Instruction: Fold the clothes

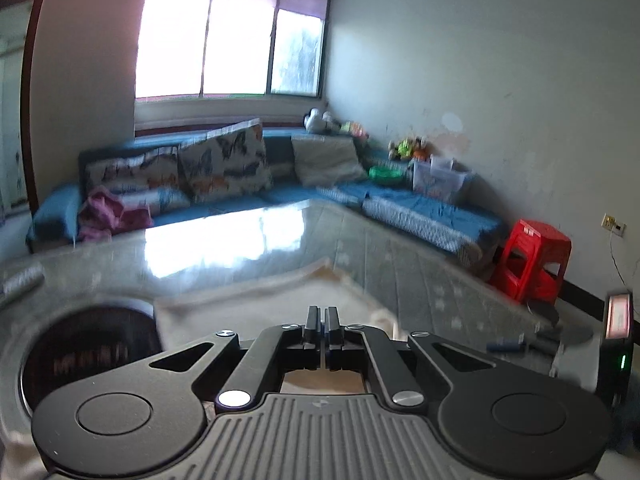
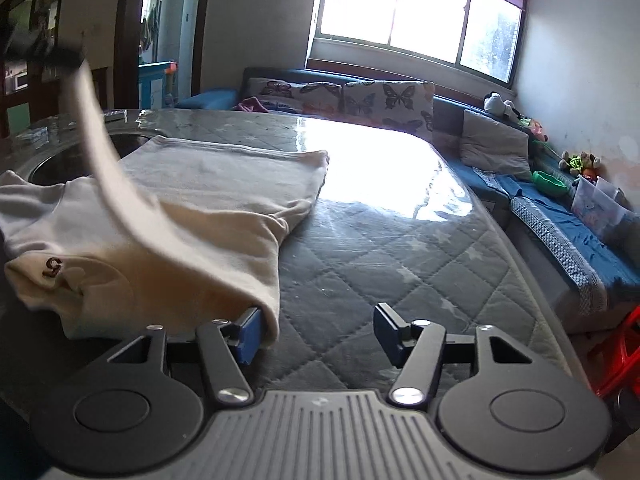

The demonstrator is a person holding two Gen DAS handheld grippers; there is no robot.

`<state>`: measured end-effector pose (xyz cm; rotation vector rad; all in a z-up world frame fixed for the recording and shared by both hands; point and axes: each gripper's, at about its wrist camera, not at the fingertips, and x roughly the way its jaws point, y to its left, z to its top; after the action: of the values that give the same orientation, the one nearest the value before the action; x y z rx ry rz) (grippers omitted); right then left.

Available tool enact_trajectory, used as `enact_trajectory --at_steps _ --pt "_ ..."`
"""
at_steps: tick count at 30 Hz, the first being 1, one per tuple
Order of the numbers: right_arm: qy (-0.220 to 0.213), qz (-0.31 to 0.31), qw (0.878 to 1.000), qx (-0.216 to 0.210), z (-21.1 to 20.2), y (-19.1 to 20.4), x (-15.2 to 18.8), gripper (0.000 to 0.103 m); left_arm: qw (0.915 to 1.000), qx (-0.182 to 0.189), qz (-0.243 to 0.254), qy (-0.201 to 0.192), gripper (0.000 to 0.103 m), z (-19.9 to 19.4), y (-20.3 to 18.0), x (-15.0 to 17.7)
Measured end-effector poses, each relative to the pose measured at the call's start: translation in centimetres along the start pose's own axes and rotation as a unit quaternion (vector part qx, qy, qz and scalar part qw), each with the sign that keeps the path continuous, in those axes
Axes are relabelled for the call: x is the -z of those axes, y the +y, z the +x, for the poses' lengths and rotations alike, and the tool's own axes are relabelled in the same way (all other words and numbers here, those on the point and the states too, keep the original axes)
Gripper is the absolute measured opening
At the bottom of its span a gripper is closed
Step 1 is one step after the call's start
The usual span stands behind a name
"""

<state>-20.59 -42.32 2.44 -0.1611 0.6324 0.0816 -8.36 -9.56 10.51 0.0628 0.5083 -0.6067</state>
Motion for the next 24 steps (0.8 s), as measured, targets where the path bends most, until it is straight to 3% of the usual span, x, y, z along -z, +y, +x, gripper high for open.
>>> enact_trajectory --at_steps 5,9,15,19,24 --pt "0.012 -0.011 1.000 -0.018 -0.6 -0.5 0.2 0.061 0.9983 -0.021 -0.018 0.050 0.002 0.0 1.7 3.6" --pt "0.026 -0.007 0.999 -0.025 -1.4 -1.4 -0.1 0.059 0.9965 -0.039 -0.030 0.068 0.002 -0.1 2.9 4.9" --pt "0.007 0.003 0.998 -0.060 -1.4 -1.7 -2.4 0.034 0.9953 -0.048 -0.043 0.073 0.003 -0.4 3.5 5.7" --pt "-0.010 -0.011 0.995 -0.095 0.3 -0.3 -4.5 0.032 0.9954 -0.044 -0.030 0.080 0.007 0.8 2.9 5.8" --pt "-0.005 -0.030 0.994 -0.104 3.2 1.1 -5.8 0.032 0.9933 -0.051 -0.031 0.099 0.015 2.6 3.3 6.3"
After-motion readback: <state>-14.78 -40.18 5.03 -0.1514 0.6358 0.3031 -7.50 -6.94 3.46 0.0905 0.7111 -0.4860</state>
